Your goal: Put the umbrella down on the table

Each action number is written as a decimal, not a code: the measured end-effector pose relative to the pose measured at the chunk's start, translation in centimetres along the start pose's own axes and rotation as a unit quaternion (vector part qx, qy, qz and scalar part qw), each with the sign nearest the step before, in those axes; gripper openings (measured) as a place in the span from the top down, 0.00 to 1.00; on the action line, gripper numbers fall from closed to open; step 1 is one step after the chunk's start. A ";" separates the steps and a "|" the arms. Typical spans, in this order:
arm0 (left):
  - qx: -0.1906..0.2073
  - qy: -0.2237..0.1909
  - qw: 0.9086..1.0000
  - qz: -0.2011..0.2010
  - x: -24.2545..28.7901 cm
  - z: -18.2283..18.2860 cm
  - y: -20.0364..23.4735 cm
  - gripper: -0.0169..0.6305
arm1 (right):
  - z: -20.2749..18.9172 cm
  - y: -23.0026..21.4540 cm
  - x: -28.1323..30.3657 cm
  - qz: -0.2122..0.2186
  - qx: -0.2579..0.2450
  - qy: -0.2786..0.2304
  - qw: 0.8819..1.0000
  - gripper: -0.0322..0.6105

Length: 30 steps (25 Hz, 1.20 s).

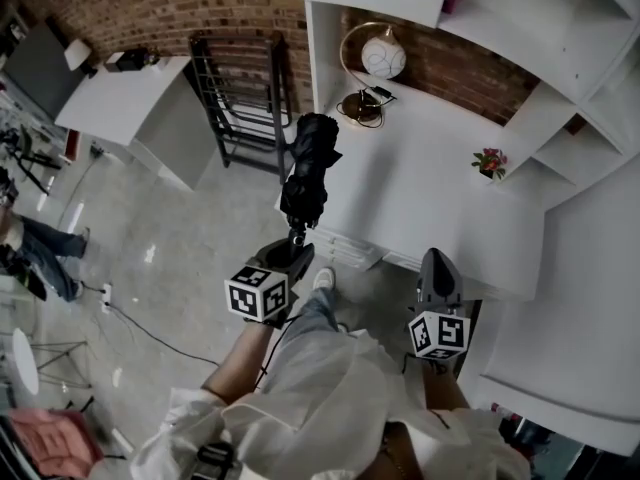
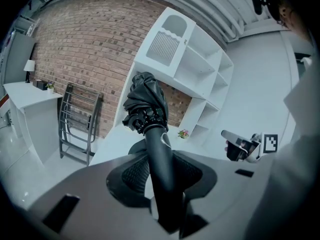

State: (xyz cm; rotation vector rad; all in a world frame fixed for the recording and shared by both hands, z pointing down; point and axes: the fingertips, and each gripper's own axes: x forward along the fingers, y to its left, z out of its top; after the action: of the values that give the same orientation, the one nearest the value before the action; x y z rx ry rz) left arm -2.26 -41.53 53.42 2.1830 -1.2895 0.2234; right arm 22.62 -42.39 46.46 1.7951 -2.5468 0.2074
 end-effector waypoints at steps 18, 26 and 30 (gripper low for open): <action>-0.026 0.103 0.994 -0.016 15.5 1.4 10.5 0.75 | -3.8 0.7 20.2 0.005 -0.007 0.063 0.998 0.92; -0.046 0.154 0.987 -0.028 19.6 -1.1 13.5 0.75 | -8.9 2.3 27.3 0.009 -0.009 0.120 0.993 0.92; -0.046 0.173 0.983 -0.039 21.3 -1.7 14.3 0.75 | -10.4 2.1 29.7 -0.002 -0.010 0.134 0.991 0.92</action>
State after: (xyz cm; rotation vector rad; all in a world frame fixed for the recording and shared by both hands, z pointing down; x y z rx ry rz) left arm -3.03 -61.59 69.49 2.0024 -0.9985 0.4791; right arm 9.93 -68.25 59.32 1.6400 -2.3499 0.3920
